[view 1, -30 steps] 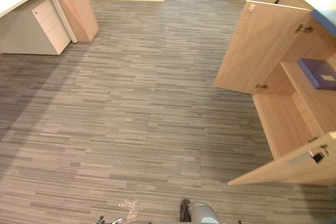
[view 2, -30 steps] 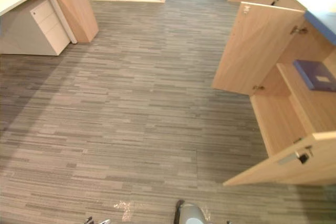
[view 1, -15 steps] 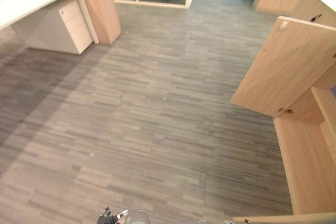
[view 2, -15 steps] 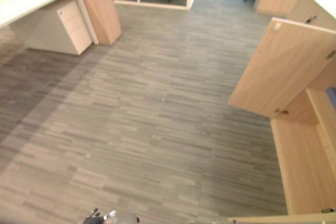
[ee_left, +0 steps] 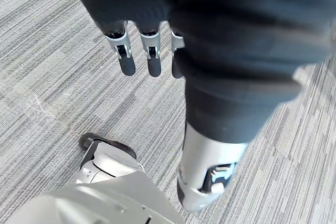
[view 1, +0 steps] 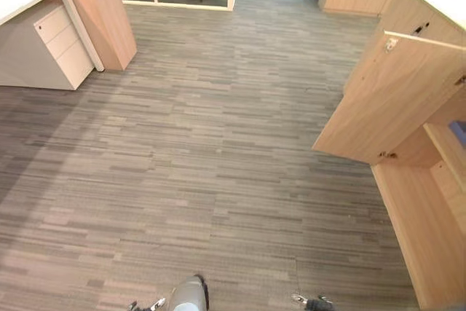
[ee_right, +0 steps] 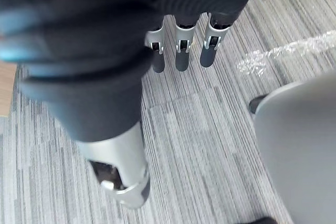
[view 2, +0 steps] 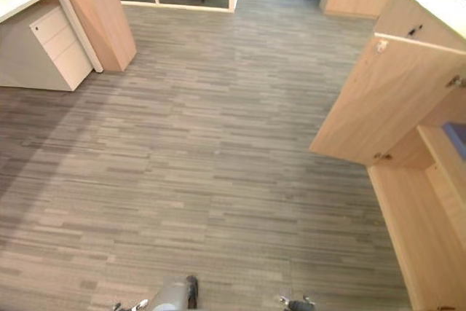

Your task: Walk over to the cabinet, pick up the folder, carry it to the office cabinet, place the folder inside the office cabinet, then close the office cabinet door

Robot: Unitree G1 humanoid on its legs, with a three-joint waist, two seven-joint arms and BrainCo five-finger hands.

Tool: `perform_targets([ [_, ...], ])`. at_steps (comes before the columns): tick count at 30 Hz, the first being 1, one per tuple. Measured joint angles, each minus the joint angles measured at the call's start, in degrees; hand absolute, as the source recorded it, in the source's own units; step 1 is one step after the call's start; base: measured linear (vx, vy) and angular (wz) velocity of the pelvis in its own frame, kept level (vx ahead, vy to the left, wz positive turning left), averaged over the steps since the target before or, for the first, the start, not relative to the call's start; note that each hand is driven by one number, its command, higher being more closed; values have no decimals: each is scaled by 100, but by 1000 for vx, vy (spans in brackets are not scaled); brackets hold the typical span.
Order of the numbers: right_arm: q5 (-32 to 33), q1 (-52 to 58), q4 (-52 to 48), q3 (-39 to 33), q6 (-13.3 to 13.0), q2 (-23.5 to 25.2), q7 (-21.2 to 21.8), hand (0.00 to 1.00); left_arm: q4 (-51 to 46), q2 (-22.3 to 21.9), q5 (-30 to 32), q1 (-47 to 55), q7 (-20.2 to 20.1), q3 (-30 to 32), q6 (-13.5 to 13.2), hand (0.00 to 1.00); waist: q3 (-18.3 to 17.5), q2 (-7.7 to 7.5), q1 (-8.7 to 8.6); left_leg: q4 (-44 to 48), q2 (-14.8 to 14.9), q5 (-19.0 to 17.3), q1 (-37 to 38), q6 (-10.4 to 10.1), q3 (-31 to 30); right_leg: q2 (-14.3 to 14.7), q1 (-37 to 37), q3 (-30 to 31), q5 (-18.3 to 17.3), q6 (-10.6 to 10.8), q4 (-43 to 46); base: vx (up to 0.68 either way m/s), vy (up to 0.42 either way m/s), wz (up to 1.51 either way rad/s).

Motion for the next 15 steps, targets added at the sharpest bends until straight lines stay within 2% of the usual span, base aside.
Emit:
perform_targets([
  [1, 1, -5, 4, -2, -1, -5, -1, 0, 16, 1, 3, -1, 0, -1, 1, 0, -16, 7, 1, 5, -7, -8, 9, 12, 6, -16, -14, 18, 31, 11, 6, 194, 167, -64],
  [2, -5, -36, 71, -4, 0, -71, 0, 0, 64, 0, 7, 42, 0, -11, 4, 0, -110, 34, 25, -166, -128, -74, 265, 72, 209, -214, -227, 301, 210, 81, 365, 177, 176, -69],
  [3, -6, -30, 94, -7, 3, -93, 0, 0, 64, -1, 7, 68, 0, -18, 4, 0, -147, 46, 35, -275, -188, -98, 367, 82, 227, -274, -365, 395, 219, 85, 610, 200, 225, -92],
  [5, -8, -31, 129, -19, 7, -171, 8, 0, 50, 8, 7, 121, 0, -115, 4, 0, -177, 79, 24, -734, -400, -219, 756, 146, 261, -466, -926, 577, 236, 68, 1651, 113, 147, -54],
  [6, -14, -45, 130, -18, 12, -259, 21, 0, 57, 30, 8, 132, -2, -188, 6, 0, -168, 93, -23, -983, -548, -329, 1003, 210, 289, -628, -1323, 577, 374, -23, 2442, 97, 159, -31],
  [8, 14, -61, 64, -35, 9, -361, 32, 0, 98, 49, 29, 170, -1, -345, 8, 0, -83, 197, -107, -1168, -678, -400, 1393, 322, 427, -850, -1744, 474, 934, -515, 3440, 107, 187, -29],
  [9, 20, -94, -25, -28, -13, -384, 27, 0, 207, 36, 55, 233, -3, -366, 29, 0, -58, 292, -191, -1337, -690, -430, 1744, 380, 485, -964, -1986, 170, 723, -535, 4279, 87, 154, -20],
  [10, 20, -95, -55, -3, -24, -379, 22, 0, 208, 32, 62, 268, -3, -379, 31, 0, -64, 303, -227, -1426, -687, -432, 1875, 391, 486, -964, -2077, -12, 563, -492, 4485, 104, 160, -8],
  [11, 20, -105, -59, 20, -79, -371, 5, 0, 211, 30, 66, 284, -2, -378, 30, 0, -49, 303, -272, -1597, -674, -417, 2099, 407, 481, -929, -2172, -482, 215, -477, 4612, 68, 73, -1],
  [12, 21, -118, -55, 18, -95, -367, -11, 0, 214, 27, 70, 284, -3, -377, 30, 0, -32, 309, -272, -1650, -648, -415, 2179, 408, 482, -846, -2223, -700, -7, -461, 4545, 96, 40, -5],
  [14, 41, -186, -69, -32, -141, -324, -35, 0, 236, -15, 95, 278, 5, -343, 18, 0, 83, 362, -304, -1742, -452, -446, 2403, 399, 465, -298, -2295, -1399, -570, -306, 3740, 124, -41, -3],
  [15, 48, -201, -83, -48, -146, -312, -45, 0, 239, -25, 110, 274, 7, -339, 16, 0, 128, 385, -309, -1744, -389, -477, 2457, 382, 463, -151, -2294, -1536, -588, -299, 3482, 141, -88, 1],
])
